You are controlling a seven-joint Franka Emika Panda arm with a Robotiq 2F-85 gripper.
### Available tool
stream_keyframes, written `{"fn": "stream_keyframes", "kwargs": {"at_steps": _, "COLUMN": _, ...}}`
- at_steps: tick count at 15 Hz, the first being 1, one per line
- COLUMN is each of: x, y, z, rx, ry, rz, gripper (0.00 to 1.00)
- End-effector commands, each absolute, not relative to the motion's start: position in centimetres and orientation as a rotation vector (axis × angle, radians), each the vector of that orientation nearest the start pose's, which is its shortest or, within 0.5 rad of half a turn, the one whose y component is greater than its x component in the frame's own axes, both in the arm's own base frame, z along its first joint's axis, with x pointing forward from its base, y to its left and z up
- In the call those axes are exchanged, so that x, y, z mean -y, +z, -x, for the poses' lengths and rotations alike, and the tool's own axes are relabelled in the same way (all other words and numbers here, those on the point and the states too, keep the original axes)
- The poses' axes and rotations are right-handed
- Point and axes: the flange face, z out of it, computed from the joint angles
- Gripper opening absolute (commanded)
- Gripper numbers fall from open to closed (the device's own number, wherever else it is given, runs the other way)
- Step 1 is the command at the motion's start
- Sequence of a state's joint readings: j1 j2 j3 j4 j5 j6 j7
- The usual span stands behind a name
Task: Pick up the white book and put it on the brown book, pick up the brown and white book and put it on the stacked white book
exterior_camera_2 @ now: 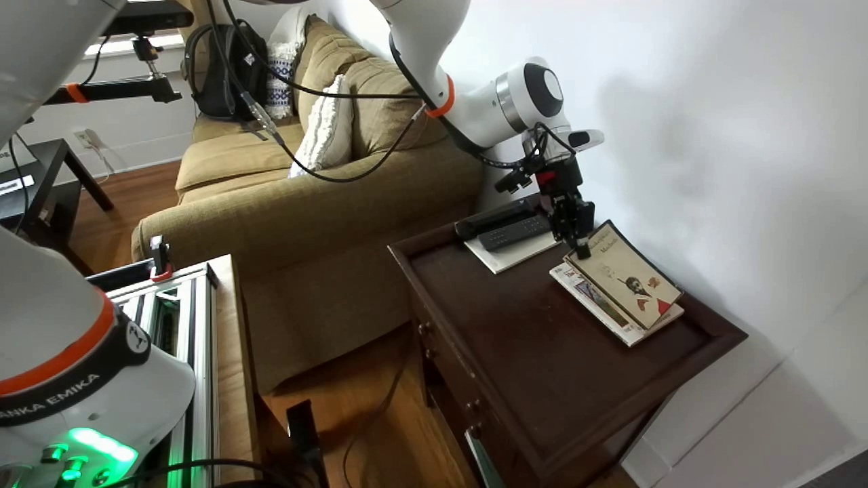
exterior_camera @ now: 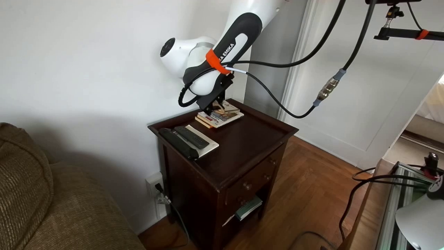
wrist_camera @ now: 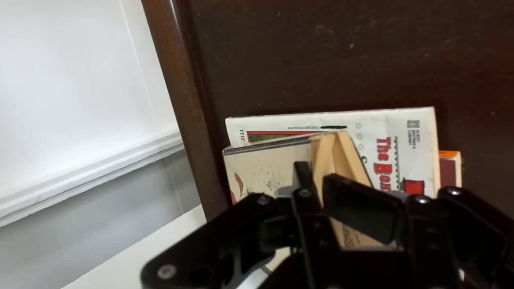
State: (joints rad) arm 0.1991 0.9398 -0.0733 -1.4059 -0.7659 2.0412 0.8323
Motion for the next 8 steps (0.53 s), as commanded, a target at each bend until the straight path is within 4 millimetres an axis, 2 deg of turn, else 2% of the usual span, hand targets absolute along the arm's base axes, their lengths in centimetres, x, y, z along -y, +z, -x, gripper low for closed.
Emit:
{"fn": "stream_keyframes", "kwargs": {"at_steps": 1, "x": -5.62, "y": 12.15, "z": -70.39, "rx": 0.341, "ry": 0.06, "rz": -2.403, "gripper": 0.03}}
{"fn": "stream_keyframes", "kwargs": {"at_steps": 8, "x": -5.31, "y": 11.87, "z": -70.85, "rx": 0.431, "ry": 0.045, "rz": -2.444, "gripper": 0.03}}
